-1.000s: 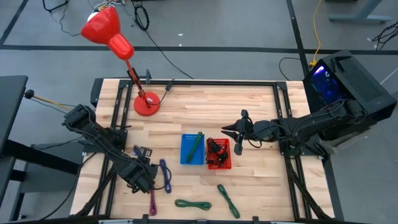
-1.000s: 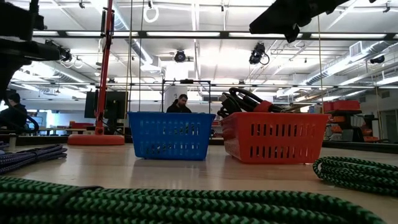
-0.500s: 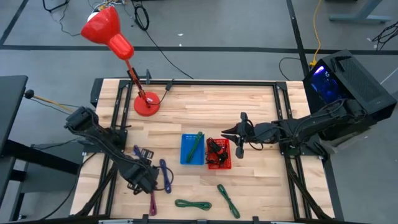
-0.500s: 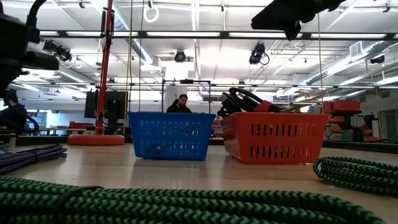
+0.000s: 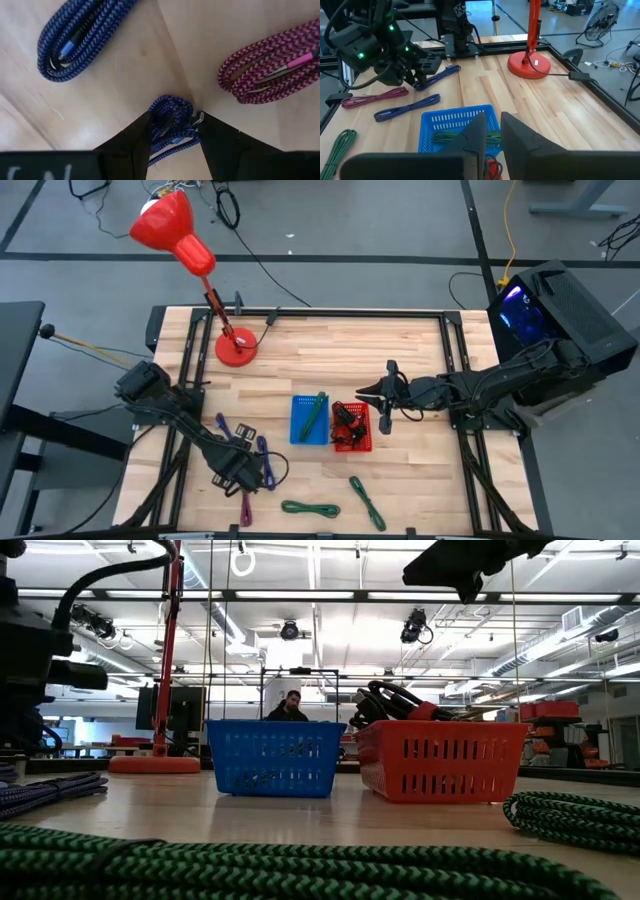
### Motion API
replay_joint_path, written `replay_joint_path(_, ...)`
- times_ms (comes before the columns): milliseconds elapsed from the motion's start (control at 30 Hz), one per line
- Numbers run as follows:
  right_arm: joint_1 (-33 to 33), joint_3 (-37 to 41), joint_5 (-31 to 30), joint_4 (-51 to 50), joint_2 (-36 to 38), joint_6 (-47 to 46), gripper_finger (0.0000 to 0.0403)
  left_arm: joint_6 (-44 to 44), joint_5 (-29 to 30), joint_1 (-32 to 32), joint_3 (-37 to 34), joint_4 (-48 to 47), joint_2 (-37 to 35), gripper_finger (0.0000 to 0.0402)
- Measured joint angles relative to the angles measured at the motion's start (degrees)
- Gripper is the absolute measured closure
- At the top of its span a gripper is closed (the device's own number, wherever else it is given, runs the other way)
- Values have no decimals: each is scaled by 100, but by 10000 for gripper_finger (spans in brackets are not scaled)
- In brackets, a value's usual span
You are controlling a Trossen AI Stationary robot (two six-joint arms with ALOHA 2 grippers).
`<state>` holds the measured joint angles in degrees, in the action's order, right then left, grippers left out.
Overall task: Pick & Place USB Port
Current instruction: Put the purple charger cable into the blue bin
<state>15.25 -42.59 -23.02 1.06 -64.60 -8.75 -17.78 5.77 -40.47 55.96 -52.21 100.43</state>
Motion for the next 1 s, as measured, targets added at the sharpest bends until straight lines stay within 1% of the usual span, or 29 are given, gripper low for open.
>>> replay_joint_path(100,7,0,10,4,0,0,344,6,45,82,13,-21,69,244)
replay_joint_path(167,21,0,10,21,0,0,344,8,69,165,7,11,69,258)
replay_joint_path(233,43,0,10,30,0,10,344,10,73,256,2,-35,57,292)
replay_joint_path(333,61,-2,5,32,0,19,344,-6,124,417,-12,-165,56,370)
replay_joint_path(367,61,-2,4,32,0,19,344,-64,82,472,-15,-194,56,381)
replay_joint_path(467,61,-2,0,29,0,21,344,-260,240,577,-17,-264,41,382)
replay_joint_path(567,60,-2,-3,27,0,21,344,-371,450,668,23,-604,24,382)
replay_joint_path(700,61,-2,-3,-7,0,24,344,-697,774,852,30,-945,-279,382)
replay_joint_path(800,60,-2,-9,-17,0,68,344,-1012,1061,995,72,-1055,-742,382)
replay_joint_path(867,59,-2,-60,-35,0,93,344,-1128,1377,1052,200,-1073,-1089,382)
replay_joint_path(1000,59,-2,-202,-78,0,107,344,-1195,2309,1108,743,-1135,-1872,382)
